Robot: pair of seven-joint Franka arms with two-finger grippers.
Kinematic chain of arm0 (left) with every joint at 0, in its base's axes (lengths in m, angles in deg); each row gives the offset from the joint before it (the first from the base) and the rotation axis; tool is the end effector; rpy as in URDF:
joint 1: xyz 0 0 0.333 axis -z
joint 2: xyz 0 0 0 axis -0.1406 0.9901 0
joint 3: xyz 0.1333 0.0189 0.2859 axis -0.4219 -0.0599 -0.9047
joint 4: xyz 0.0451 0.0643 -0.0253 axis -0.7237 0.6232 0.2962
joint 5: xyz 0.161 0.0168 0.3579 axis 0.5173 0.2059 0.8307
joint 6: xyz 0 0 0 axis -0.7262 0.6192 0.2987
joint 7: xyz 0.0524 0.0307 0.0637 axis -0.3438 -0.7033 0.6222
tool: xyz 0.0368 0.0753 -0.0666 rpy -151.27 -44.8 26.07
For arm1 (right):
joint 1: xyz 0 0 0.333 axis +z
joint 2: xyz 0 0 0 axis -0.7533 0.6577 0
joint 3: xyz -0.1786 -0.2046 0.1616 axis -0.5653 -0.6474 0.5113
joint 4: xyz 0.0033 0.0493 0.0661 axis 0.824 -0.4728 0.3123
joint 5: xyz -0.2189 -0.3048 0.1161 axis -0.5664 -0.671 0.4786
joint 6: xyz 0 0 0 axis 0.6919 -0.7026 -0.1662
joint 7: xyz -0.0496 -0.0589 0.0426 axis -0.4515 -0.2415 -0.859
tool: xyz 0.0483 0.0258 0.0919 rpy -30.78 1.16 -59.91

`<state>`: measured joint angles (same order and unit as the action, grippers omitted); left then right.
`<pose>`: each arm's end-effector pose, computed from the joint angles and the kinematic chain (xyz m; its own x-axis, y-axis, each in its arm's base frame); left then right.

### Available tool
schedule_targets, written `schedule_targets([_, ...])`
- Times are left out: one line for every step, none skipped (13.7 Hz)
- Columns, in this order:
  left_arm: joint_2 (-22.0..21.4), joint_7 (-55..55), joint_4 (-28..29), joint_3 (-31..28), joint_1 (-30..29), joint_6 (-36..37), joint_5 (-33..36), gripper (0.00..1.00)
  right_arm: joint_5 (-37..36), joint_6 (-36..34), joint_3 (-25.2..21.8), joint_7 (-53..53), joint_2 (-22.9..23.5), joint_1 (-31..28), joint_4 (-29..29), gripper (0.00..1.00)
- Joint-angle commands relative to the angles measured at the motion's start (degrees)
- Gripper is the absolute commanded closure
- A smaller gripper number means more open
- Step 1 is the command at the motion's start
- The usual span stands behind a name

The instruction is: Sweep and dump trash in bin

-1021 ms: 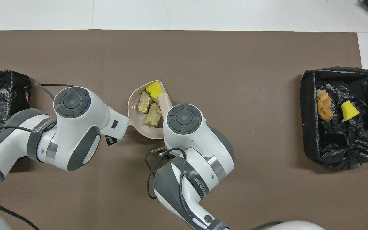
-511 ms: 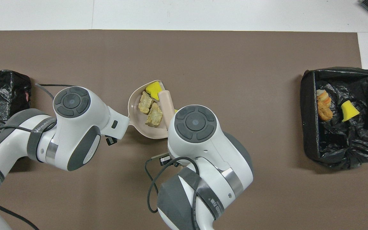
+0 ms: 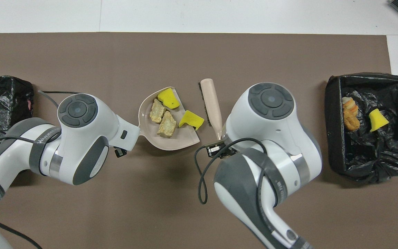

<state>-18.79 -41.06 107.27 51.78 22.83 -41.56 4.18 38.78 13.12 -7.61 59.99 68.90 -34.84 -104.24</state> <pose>0.5196 -0.2100 0.3752 0.3510 -0.9324 -0.0868 -0.9353 -0.3535 0.0159 0.5223 0.2789 0.4507 0.9582 0.2199 -0.1828 0.2014 -0.9728 -0.1143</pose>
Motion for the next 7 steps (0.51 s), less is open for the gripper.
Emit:
schedule_targets([-1.8,0.5,2.0,-0.5,0.6,-1.5,-0.9,1.0,-2.9,4.9,0.5,2.3,1.0,-3.3,-4.7,1.0])
schedule_targets([-1.8,0.5,2.0,-0.5,0.6,-1.5,-0.9,1.0,-3.0,7.5,0.5,2.2,2.3,-3.4,-6.3,1.0])
schedule_targets([-1.8,0.5,2.0,-0.5,0.6,-1.5,-0.9,1.0,-3.0,8.8,0.6,1.7,3.5,-3.2,-7.4,1.0])
schedule_targets([-1.8,0.5,2.0,-0.5,0.6,-1.5,-0.9,1.0,-3.2,9.3,0.6,1.7,5.1,-2.3,-7.5,1.0])
schedule_targets([-1.8,0.5,2.0,-0.5,0.6,-1.5,-0.9,1.0,-3.2,11.2,0.7,1.0,6.5,-0.7,-7.6,1.0])
schedule_targets([-1.8,0.5,2.0,-0.5,0.6,-1.5,-0.9,1.0,-2.5,12.8,0.7,-0.6,7.0,1.6,-7.5,1.0])
schedule_targets([-1.8,0.5,2.0,-0.5,0.6,-1.5,-0.9,1.0,-2.3,12.7,0.8,-3.0,7.5,3.2,-6.9,1.0])
